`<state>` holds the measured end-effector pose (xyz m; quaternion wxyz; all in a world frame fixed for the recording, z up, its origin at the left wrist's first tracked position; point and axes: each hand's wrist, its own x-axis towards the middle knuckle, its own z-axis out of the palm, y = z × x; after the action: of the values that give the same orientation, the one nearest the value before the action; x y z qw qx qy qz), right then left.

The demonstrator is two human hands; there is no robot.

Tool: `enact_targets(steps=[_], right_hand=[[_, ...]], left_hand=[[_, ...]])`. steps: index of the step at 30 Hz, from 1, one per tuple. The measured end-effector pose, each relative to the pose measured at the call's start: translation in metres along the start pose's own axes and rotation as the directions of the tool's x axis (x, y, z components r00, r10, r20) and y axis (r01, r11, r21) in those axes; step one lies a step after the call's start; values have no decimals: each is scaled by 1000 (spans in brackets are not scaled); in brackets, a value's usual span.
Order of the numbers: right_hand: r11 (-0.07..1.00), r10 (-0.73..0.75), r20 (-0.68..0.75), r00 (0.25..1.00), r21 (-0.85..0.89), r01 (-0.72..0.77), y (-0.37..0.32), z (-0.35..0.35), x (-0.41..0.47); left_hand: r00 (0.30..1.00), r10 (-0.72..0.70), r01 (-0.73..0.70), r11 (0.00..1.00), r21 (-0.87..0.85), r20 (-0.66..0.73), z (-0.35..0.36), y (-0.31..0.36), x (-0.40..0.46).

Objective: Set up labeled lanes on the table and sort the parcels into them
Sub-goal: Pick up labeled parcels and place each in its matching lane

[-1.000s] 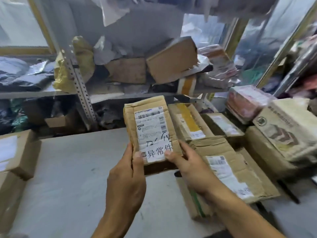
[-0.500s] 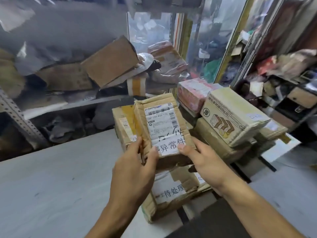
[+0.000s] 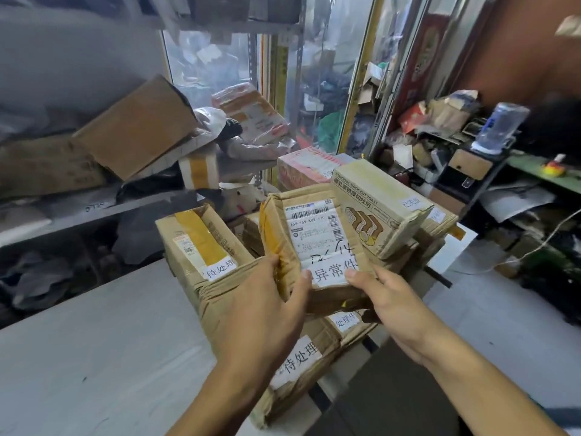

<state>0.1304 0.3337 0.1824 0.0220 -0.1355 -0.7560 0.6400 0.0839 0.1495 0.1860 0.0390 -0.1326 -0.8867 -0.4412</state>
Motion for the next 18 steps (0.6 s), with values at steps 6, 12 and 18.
enact_targets(steps=[6, 12, 18], right_hand=[[999, -36, 12, 999, -29, 36, -3, -34, 6], [999, -41, 77, 996, 7, 41, 0, -84, 43], [984, -176, 83, 981, -9, 177, -23, -163, 105]], left_hand=[[995, 59, -58, 998, -22, 79, 18, 22, 13], [997, 75, -75, 997, 14, 26, 52, 53, 37], [993, 81, -74, 994, 77, -90, 101, 114, 90]])
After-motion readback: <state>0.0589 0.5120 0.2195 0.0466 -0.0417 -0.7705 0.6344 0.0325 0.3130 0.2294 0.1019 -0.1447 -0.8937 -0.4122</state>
